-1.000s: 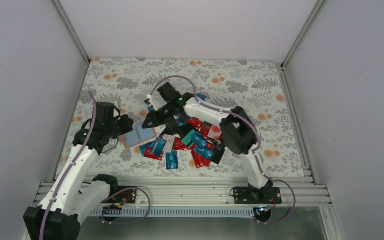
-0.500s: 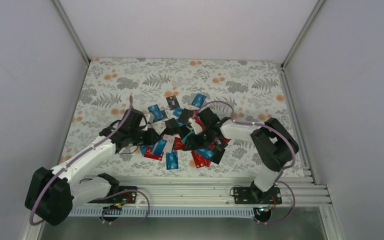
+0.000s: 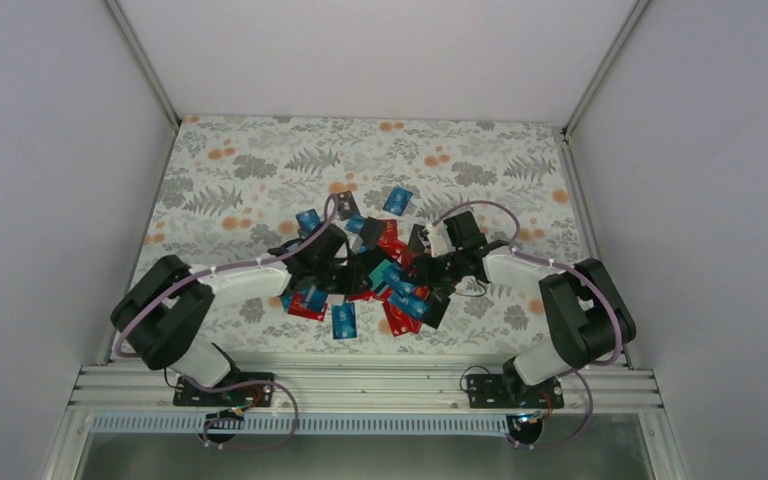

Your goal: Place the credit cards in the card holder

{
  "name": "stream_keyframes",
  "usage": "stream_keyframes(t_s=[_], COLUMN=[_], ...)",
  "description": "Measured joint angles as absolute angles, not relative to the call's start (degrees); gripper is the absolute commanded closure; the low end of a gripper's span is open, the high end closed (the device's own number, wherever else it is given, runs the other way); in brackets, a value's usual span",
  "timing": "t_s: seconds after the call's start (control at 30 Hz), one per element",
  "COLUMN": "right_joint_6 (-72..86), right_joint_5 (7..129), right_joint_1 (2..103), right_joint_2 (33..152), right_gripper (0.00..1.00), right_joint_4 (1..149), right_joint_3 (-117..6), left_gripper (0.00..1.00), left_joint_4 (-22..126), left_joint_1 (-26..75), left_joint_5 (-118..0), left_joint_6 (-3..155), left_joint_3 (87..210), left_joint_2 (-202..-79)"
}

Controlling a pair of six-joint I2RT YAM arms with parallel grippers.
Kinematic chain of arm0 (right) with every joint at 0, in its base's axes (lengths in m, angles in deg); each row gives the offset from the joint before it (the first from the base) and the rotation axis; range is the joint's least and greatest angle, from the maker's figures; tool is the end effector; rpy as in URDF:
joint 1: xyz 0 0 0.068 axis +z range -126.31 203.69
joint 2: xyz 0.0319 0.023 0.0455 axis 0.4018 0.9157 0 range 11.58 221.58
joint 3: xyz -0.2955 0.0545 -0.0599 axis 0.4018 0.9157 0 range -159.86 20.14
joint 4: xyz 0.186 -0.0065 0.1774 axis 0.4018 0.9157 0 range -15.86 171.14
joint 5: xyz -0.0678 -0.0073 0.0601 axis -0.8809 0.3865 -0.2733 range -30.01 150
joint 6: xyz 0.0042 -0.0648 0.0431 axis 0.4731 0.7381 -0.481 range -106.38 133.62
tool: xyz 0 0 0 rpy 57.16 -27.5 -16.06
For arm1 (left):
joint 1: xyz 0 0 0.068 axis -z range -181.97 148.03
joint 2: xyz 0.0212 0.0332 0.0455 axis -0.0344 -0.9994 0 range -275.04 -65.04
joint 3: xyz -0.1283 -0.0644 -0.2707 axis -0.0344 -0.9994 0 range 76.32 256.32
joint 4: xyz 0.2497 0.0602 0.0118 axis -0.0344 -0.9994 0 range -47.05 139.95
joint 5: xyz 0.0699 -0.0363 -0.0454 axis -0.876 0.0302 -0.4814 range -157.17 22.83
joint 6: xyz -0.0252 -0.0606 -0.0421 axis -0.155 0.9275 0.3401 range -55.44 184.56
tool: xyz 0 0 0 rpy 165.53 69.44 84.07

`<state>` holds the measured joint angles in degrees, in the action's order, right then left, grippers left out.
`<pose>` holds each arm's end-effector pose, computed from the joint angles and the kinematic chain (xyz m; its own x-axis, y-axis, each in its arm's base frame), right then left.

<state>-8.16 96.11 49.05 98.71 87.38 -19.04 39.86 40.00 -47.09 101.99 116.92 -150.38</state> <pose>0.2291 0.1519 0.1614 -0.9589 -0.1227 -0.2559 -0.2658 0.7042 0.6584 0.1984 -0.2093 0.1728 -0.9537 0.0901 -0.2871 0.2463 0.7816 -0.5731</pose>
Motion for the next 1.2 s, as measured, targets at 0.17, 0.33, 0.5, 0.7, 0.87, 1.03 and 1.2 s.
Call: stream_keyframes(t_s=[0.17,0.33,0.5,0.7,0.87,1.03,1.2], right_joint_6=[-7.53,-6.83,-6.13,-5.19,-4.71,-4.73,-4.75], right_joint_5=[96.22,97.08,98.12,98.52,99.46,101.97,103.24], right_joint_1=[47.57,47.09,46.85,46.85,46.76,46.45,46.3], right_joint_2=[100.02,103.41,104.96,105.23,105.82,107.02,107.78], right_gripper=[0.66,0.67,0.67,0.67,0.68,0.69,0.69], right_joint_4=[86.2,84.53,83.25,82.87,82.17,79.97,78.68], right_joint_3=[-18.89,-18.84,-18.84,-18.84,-18.67,-18.19,-18.05], left_gripper=[0.56,0.52,0.52,0.52,0.52,0.52,0.48], left_joint_4=[45.83,48.78,50.87,54.33,58.0,61.28,63.25], left_joint_1=[40.68,41.51,42.26,43.11,43.55,43.59,43.81], left_joint_5=[-45.59,-44.12,-43.14,-42.11,-41.91,-41.83,-42.48], left_joint_6=[104.96,107.41,109.58,111.76,113.6,115.5,118.01], left_joint_3=[119.25,121.16,121.88,122.42,122.62,121.88,120.24], left_joint_2=[-156.15,-160.39,-163.04,-165.66,-167.3,-167.89,-167.1])
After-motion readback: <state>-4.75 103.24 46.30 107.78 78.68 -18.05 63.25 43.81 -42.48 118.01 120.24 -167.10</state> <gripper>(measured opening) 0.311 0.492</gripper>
